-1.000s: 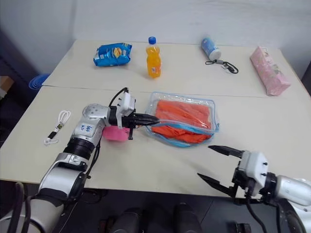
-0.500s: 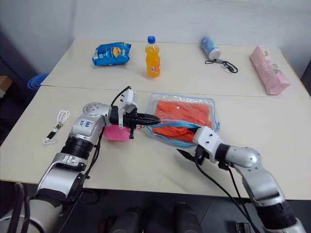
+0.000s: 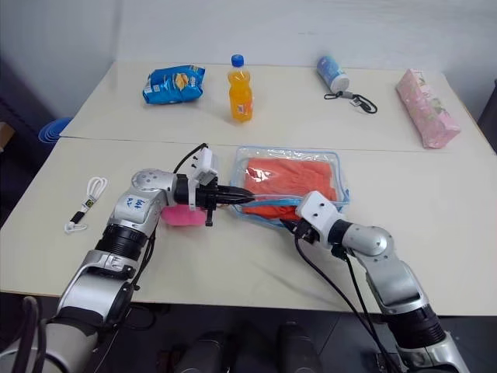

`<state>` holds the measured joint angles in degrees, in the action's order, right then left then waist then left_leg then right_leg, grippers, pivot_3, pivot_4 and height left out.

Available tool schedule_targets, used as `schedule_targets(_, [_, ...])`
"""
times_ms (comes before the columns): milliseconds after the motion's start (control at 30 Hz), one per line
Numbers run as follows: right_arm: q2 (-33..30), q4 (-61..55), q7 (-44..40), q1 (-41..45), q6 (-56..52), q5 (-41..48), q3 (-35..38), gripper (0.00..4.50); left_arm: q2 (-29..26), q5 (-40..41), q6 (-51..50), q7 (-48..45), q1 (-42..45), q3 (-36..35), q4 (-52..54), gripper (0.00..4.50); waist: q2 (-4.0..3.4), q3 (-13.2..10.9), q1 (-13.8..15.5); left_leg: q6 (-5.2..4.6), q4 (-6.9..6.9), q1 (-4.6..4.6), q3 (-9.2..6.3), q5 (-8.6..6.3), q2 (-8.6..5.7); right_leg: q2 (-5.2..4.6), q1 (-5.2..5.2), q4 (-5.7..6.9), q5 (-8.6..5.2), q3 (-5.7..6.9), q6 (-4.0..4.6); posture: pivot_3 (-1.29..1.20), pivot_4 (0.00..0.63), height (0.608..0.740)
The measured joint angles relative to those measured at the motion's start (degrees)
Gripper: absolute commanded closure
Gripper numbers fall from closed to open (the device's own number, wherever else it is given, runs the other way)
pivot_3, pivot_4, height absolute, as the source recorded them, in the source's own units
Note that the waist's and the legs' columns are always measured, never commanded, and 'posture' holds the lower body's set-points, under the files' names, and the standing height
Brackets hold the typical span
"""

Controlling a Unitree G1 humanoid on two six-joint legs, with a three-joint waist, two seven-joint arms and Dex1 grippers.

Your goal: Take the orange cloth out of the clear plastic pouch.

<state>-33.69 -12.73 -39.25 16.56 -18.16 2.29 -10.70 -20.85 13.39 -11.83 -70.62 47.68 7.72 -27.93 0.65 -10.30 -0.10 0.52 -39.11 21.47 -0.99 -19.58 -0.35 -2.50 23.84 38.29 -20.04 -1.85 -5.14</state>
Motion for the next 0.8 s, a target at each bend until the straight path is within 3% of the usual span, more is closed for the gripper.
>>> schedule_targets(400, [-2.02,4.73,1.33,5.26,6.93,-12.40,-5.00,1.86,0.35,0.04,-0.22,0.55,-0.01,0.00,0.21,4.50,0.00,0.00,-0.03,0.00,-0.03,-0.01,0.01,0.00,0.00,0.00,0.00,0.04,0.00,-0.01,0.00,0.00,0.150,0.740])
schedule_targets(633, [0.53,8.59,2.55,8.10,8.03,-15.94,-6.46,1.86,0.83,0.16,-0.70,0.55,0.00,-0.07,0.20,4.50,0.02,0.03,-0.17,0.02,-0.06,-0.11,0.01,0.01,0.00,0.00,-0.06,0.11,0.00,-0.01,0.00,0.00,0.150,0.740])
schedule_targets(800, [2.65,11.74,1.50,9.47,7.72,-15.79,-6.95,3.40,1.62,0.62,-1.38,0.56,0.00,-0.48,0.19,4.50,0.05,0.07,-0.26,0.04,-0.08,-0.29,0.01,0.03,0.00,0.01,-0.22,0.17,0.00,-0.02,0.00,0.00,0.150,0.740])
